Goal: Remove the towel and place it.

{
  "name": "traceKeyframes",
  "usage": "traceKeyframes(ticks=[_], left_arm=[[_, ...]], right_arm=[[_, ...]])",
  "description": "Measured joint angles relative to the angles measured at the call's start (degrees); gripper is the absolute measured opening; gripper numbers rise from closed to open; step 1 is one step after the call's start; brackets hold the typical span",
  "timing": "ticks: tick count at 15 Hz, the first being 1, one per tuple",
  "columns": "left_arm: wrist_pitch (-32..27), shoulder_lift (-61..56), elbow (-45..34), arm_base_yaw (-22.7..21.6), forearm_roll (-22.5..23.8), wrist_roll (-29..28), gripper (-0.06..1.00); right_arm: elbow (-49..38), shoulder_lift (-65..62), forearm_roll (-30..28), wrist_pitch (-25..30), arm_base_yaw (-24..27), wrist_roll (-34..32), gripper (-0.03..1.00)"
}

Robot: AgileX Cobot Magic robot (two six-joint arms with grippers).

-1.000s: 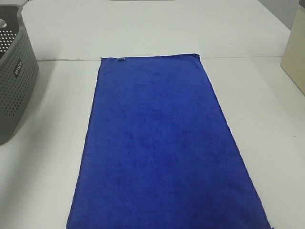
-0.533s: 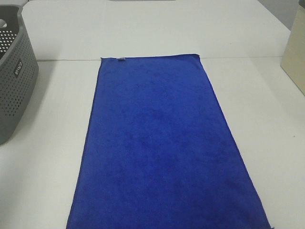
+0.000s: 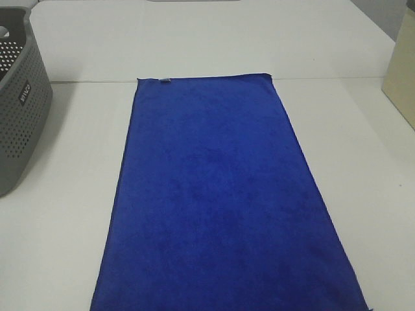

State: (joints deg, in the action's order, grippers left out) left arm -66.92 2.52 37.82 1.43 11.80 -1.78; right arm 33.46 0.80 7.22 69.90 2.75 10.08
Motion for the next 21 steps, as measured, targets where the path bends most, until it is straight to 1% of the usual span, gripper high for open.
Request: traceKeyframes(ticks=[1, 3, 4, 6, 8, 15, 18, 21], left_arm=[[-1.03, -2.35, -1.09, 0.0, -0.97, 0.4, 0.6], [-1.83, -2.81, -3.32, -0.23, -2.81, 0.8, 0.6], [-1.78, -2.86, -5.04, -0.34, -4.07, 1.03, 0.6], [2.58, -2.92, -7.22, -0.63, -6.42, 1.38, 0.6], [4.24, -2.92, -8.08, -0.63, -9.45, 4.24, 0.6], [4.41, -2.92, -8.08, -0.74, -10.37, 5.04, 0.6], [4.41, -2.92, -8.08, -3.21, -10.77, 5.04, 0.6], [4.41, -2.92, -8.08, -3.38, -10.77, 5.04, 0.6]], right_arm=[[-0.8, -0.97, 0.29, 0.17, 0.0, 0.0, 0.77], [-2.58, -1.03, 0.57, 0.06, 0.0, 0.69, 0.77], [-4.47, -1.03, 0.63, -1.32, 0.0, 0.92, 0.77], [-6.76, -1.03, 0.52, -4.81, 0.0, 1.03, 0.77], [-6.99, -1.03, 0.34, -5.9, 0.0, 1.03, 0.77], [-6.99, -1.03, 0.34, -6.02, 0.0, 1.03, 0.77], [-6.99, -1.03, 0.34, -6.02, 0.0, 1.03, 0.77], [-6.99, -1.03, 0.34, -6.02, 0.0, 1.03, 0.77]])
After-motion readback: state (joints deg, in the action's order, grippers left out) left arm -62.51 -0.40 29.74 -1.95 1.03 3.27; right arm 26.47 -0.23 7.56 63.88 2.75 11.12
